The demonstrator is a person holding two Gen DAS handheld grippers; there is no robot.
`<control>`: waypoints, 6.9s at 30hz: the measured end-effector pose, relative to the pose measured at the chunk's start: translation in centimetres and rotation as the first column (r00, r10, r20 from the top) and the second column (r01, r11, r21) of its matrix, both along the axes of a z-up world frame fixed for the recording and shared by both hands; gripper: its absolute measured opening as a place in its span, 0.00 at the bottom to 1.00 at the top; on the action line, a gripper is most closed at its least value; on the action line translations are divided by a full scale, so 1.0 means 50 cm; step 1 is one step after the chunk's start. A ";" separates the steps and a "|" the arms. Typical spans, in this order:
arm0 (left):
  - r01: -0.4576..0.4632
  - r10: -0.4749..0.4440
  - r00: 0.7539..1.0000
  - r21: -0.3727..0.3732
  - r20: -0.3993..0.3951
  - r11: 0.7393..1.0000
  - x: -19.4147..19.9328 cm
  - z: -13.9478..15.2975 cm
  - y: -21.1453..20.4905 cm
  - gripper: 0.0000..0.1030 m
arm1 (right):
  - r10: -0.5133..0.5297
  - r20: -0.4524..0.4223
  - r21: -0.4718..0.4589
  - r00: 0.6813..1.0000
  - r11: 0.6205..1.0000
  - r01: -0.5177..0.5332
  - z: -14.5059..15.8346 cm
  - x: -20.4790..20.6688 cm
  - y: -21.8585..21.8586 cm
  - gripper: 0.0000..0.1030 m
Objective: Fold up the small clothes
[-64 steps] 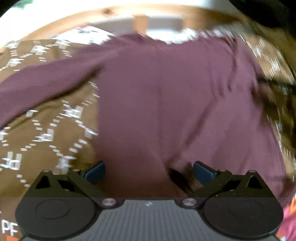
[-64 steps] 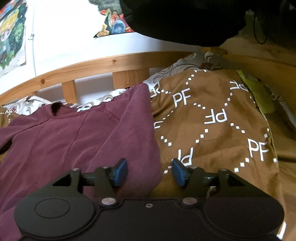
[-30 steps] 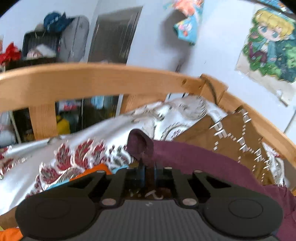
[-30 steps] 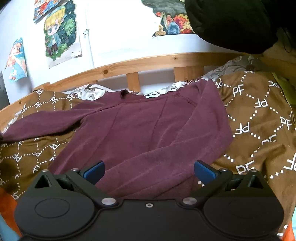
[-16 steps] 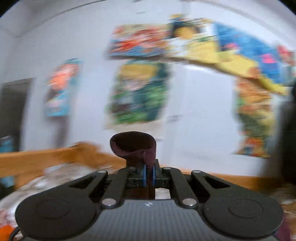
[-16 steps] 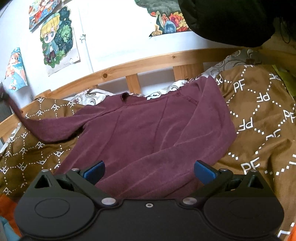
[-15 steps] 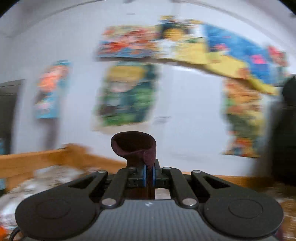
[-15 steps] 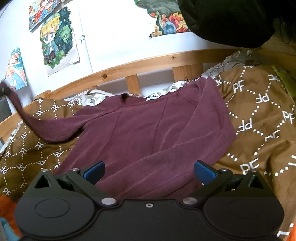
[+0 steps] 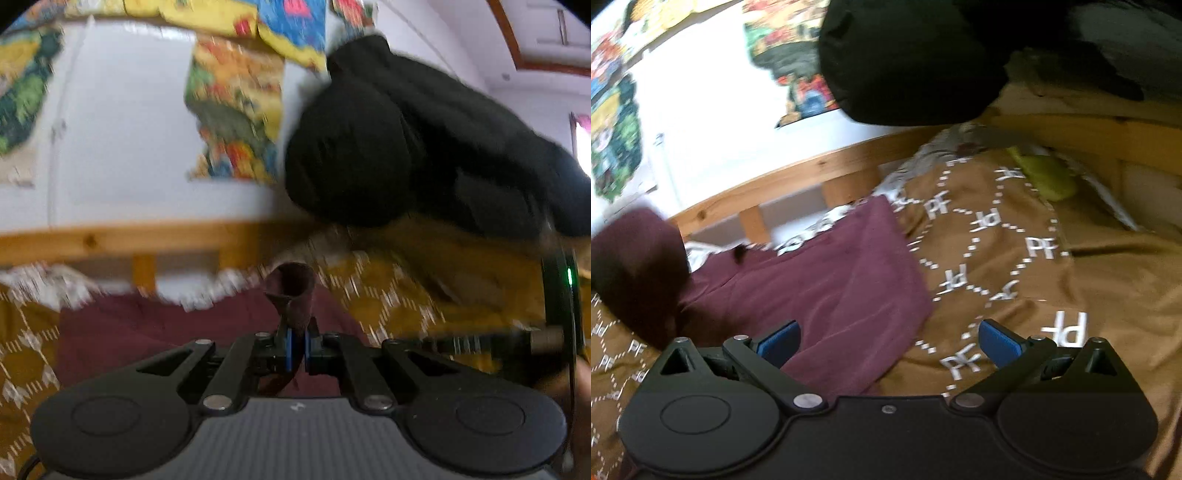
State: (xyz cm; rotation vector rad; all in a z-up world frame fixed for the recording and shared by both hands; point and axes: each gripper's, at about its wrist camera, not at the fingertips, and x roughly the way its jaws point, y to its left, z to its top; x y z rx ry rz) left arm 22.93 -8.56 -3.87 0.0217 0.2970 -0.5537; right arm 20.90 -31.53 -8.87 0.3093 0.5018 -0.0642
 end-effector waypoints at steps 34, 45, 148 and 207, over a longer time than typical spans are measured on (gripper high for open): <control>-0.434 0.465 0.863 0.181 -0.199 0.883 0.094 -0.053 0.155 0.95 | 0.269 -0.199 -0.091 0.942 0.952 -0.291 -0.063 0.024 0.115 0.99; -0.509 0.537 0.821 0.178 -0.193 0.842 0.323 -0.094 0.282 0.85 | 0.361 -0.222 -0.142 0.906 0.907 -0.396 -0.073 0.022 0.171 0.99; 0.078 0.177 0.932 0.652 -0.316 0.754 -0.120 -0.136 0.040 0.85 | 0.684 -0.101 -0.157 0.723 0.706 -0.690 -0.002 -0.084 0.213 0.06; -0.334 0.366 0.931 0.370 -0.018 0.867 -0.403 0.117 0.153 0.02 | 0.532 -0.351 -0.840 0.771 0.185 -0.510 0.088 -0.393 0.237 0.04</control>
